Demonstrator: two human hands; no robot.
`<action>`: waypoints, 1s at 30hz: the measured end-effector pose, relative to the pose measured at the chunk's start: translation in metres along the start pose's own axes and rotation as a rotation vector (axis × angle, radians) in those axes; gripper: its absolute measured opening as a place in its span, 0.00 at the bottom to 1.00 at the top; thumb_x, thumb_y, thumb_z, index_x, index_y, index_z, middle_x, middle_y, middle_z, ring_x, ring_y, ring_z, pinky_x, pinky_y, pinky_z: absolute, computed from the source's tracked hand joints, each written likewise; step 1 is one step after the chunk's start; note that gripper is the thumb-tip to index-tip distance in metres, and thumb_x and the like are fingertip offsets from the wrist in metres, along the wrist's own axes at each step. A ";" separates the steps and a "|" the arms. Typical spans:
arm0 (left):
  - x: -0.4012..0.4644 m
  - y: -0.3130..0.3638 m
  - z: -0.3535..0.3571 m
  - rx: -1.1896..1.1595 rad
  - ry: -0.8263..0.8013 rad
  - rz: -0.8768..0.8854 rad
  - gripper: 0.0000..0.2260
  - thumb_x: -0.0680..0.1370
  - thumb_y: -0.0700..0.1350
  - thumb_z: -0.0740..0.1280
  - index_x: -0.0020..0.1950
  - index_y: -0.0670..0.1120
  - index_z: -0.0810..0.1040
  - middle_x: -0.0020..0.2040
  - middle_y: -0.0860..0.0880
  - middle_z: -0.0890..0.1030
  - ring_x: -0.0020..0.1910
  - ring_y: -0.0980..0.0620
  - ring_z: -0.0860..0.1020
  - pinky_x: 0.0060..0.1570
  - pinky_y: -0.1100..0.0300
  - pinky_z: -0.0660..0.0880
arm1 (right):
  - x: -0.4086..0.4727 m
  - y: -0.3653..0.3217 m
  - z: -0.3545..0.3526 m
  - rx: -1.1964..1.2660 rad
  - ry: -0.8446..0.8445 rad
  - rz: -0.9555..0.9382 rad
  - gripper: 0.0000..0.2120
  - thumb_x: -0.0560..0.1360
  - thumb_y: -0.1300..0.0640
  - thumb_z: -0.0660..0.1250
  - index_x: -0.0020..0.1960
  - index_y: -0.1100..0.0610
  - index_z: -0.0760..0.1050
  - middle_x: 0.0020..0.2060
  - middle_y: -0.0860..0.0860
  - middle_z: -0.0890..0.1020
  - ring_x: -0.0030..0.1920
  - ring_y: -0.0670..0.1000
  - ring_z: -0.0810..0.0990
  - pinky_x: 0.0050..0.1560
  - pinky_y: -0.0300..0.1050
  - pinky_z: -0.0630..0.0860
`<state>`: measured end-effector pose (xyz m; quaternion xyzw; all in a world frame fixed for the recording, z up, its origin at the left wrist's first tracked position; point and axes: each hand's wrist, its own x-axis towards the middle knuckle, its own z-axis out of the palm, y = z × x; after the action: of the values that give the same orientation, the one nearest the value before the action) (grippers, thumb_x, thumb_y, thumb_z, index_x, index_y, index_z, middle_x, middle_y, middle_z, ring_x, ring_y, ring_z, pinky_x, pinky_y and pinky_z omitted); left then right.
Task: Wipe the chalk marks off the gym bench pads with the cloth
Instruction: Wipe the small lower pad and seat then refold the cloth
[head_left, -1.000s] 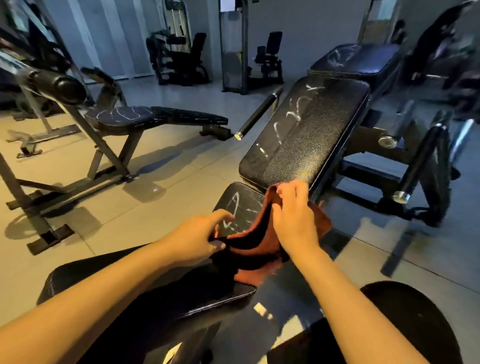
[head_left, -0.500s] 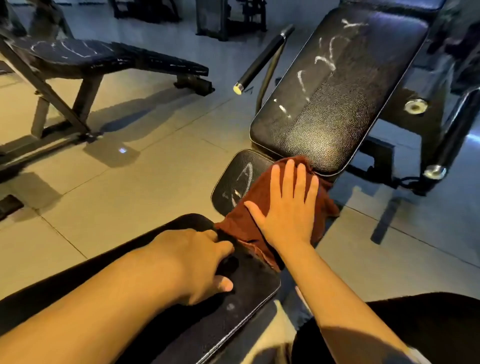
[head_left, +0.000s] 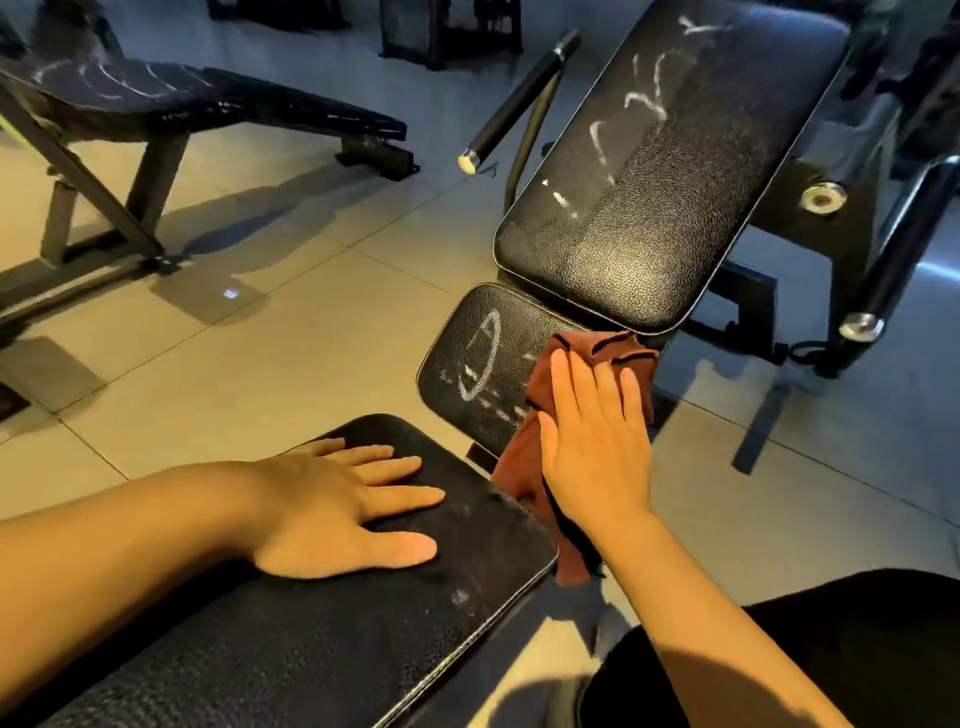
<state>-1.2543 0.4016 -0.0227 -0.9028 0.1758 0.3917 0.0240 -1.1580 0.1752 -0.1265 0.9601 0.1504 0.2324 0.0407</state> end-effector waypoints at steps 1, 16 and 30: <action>0.003 0.001 0.000 -0.008 -0.007 -0.003 0.35 0.66 0.75 0.36 0.74 0.70 0.40 0.77 0.62 0.36 0.75 0.59 0.34 0.74 0.55 0.34 | 0.012 -0.003 0.000 0.013 0.008 0.022 0.30 0.77 0.48 0.50 0.75 0.62 0.62 0.71 0.59 0.70 0.69 0.61 0.68 0.73 0.58 0.55; 0.013 0.003 -0.006 -0.001 -0.081 -0.021 0.37 0.65 0.73 0.37 0.75 0.67 0.39 0.77 0.60 0.35 0.75 0.58 0.33 0.74 0.52 0.33 | -0.052 0.010 -0.003 0.059 -0.130 -0.229 0.29 0.78 0.45 0.53 0.74 0.57 0.66 0.64 0.54 0.77 0.65 0.58 0.72 0.73 0.55 0.55; 0.012 0.005 -0.004 -0.020 -0.018 -0.020 0.37 0.66 0.73 0.38 0.76 0.67 0.42 0.78 0.60 0.38 0.76 0.58 0.35 0.75 0.51 0.35 | -0.035 0.012 0.006 -0.049 -0.077 -0.351 0.30 0.78 0.42 0.54 0.75 0.55 0.65 0.68 0.54 0.74 0.66 0.58 0.70 0.73 0.57 0.54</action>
<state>-1.2454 0.3922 -0.0279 -0.9013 0.1625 0.4010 0.0207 -1.1818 0.1528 -0.1454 0.9260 0.3080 0.1887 0.1097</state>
